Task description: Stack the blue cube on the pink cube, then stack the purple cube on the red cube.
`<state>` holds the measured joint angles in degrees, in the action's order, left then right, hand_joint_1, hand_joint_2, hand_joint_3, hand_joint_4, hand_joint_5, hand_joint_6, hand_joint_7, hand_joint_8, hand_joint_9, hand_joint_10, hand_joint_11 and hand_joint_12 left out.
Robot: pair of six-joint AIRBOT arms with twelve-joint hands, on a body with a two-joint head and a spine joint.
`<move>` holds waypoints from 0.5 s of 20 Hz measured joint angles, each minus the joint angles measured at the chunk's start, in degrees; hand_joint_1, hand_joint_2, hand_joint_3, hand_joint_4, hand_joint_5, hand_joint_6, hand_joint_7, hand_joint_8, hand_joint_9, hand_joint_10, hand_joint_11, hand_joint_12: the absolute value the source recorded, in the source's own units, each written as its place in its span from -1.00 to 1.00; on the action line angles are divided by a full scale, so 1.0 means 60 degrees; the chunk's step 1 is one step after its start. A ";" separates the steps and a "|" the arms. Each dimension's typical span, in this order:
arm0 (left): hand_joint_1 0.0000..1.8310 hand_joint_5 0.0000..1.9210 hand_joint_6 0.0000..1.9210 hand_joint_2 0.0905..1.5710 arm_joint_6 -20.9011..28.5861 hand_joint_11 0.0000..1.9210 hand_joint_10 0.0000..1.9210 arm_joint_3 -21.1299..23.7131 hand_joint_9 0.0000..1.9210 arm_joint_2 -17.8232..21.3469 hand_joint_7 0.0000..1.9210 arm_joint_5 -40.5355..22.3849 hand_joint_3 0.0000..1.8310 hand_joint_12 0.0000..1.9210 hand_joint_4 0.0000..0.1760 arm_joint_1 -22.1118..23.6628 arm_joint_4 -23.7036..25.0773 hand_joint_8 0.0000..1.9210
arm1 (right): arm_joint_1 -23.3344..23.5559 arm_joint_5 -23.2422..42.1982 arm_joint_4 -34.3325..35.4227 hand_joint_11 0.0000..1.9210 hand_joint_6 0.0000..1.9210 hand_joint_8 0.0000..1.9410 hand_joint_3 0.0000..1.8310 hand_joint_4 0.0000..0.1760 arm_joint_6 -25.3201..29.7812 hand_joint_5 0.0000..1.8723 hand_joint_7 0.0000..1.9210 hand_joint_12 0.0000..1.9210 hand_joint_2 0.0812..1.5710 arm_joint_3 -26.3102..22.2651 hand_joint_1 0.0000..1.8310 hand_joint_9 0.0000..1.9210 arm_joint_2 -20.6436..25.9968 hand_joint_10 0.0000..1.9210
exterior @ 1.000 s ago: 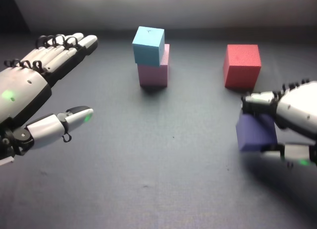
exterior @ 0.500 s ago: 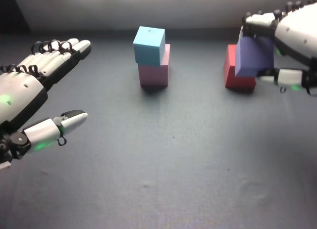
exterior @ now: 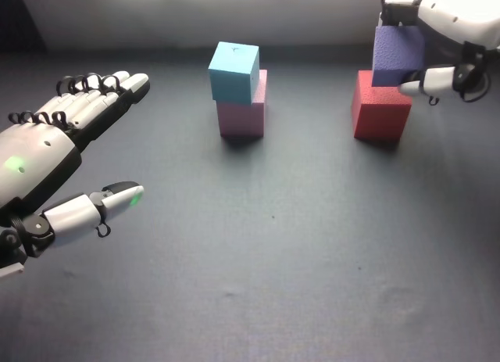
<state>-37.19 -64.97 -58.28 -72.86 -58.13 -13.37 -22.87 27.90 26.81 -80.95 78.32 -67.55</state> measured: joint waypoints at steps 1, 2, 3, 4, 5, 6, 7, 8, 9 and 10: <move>-0.18 -0.99 -1.00 0.65 0.0007 -1.00 -1.00 -0.0015 -1.00 -0.0033 -1.00 0.0004 -1.00 -1.00 -0.50 0.0000 -0.0036 -1.00 | 0.0000 -0.0120 0.0229 -0.29 0.32 0.73 -1.00 -1.00 -0.0098 -0.32 -0.26 1.00 0.63 0.0164 0.29 -0.30 -0.0138 0.73; -0.17 -0.99 -1.00 0.65 0.0029 -1.00 -1.00 -0.0015 -1.00 -0.0036 -1.00 0.0022 -1.00 -1.00 -0.57 -0.0004 -0.0036 -1.00 | 0.0000 -0.0229 0.0423 -0.26 0.36 0.67 -1.00 -1.00 -0.0266 -0.35 -0.22 0.93 0.63 0.0204 0.29 -0.24 -0.0197 0.62; -0.17 -0.99 -1.00 0.65 0.0040 -1.00 -1.00 -0.0025 -1.00 -0.0062 -1.00 0.0004 -1.00 -1.00 -0.63 -0.0004 -0.0040 -1.00 | 0.0000 -0.0353 0.0656 -0.32 0.41 0.63 -1.00 -1.00 -0.0495 -0.36 -0.22 0.87 0.63 0.0248 0.27 -0.26 -0.0251 0.48; -0.17 -0.98 -1.00 0.65 0.0040 -1.00 -1.00 -0.0044 -1.00 -0.0076 -1.00 0.0000 -1.00 -1.00 -0.59 -0.0004 -0.0066 -1.00 | 0.0000 -0.0423 0.0772 -0.41 0.45 0.52 -1.00 -1.00 -0.0586 -0.38 -0.30 0.78 0.61 0.0331 0.41 -0.27 -0.0324 0.66; -0.16 -0.98 -1.00 0.64 0.0051 -1.00 -1.00 -0.0044 -1.00 -0.0076 -1.00 -0.0004 -1.00 -1.00 -0.60 -0.0004 -0.0073 -1.00 | 0.0000 -0.0495 0.0900 -0.41 0.54 0.53 -1.00 -1.00 -0.0627 -0.38 -0.25 0.72 0.64 0.0408 0.26 -0.28 -0.0390 0.33; -0.16 -0.98 -1.00 0.64 0.0051 -1.00 -1.00 -0.0044 -1.00 -0.0084 -1.00 -0.0007 -1.00 -1.00 -0.54 -0.0004 -0.0069 -1.00 | 0.0000 -0.0605 0.1024 -0.37 0.52 0.57 -1.00 -1.00 -0.0637 -0.39 -0.24 0.79 0.64 0.0495 0.25 -0.25 -0.0433 0.34; -0.19 -0.98 -1.00 0.64 0.0076 -1.00 -1.00 -0.0044 -1.00 -0.0087 -1.00 -0.0004 -1.00 -1.00 -0.51 -0.0004 -0.0062 -1.00 | 0.0000 -0.0656 0.1107 -0.16 0.44 0.66 -1.00 -1.00 -0.0634 -0.42 -0.22 0.90 0.65 0.0579 0.27 -0.12 -0.0484 0.58; -0.21 -0.98 -1.00 0.65 0.0095 -1.00 -1.00 -0.0044 -1.00 -0.0091 -1.00 -0.0004 -1.00 -1.00 -0.55 -0.0004 -0.0058 -1.00 | 0.0004 -0.0670 0.1118 0.08 0.59 0.77 -1.00 -1.00 -0.0634 -0.39 -0.15 0.98 0.68 0.0667 0.16 0.02 -0.0535 0.91; -0.21 -0.99 -1.00 0.65 0.0113 -1.00 -1.00 -0.0044 -1.00 -0.0091 -1.00 -0.0007 -1.00 -1.00 -0.49 -0.0004 -0.0058 -1.00 | 0.0029 -0.0703 0.1268 -0.55 0.61 0.68 -1.00 -1.00 -0.0634 -0.56 -0.27 0.99 0.69 0.0739 0.37 -0.34 -0.0590 0.86; -0.21 -0.99 -1.00 0.66 0.0117 -1.00 -1.00 -0.0044 -1.00 -0.0091 -1.00 -0.0011 -1.00 -1.00 -0.49 -0.0004 -0.0058 -1.00 | 0.0029 -0.0714 0.1297 -0.91 0.76 0.62 -1.00 -1.00 -0.0630 -0.60 -0.27 0.87 0.72 0.0750 0.25 -0.59 -0.0608 0.37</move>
<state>-36.49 -65.23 -58.83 -72.93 -58.15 -13.72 -22.70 23.62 34.59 -84.73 82.83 -71.20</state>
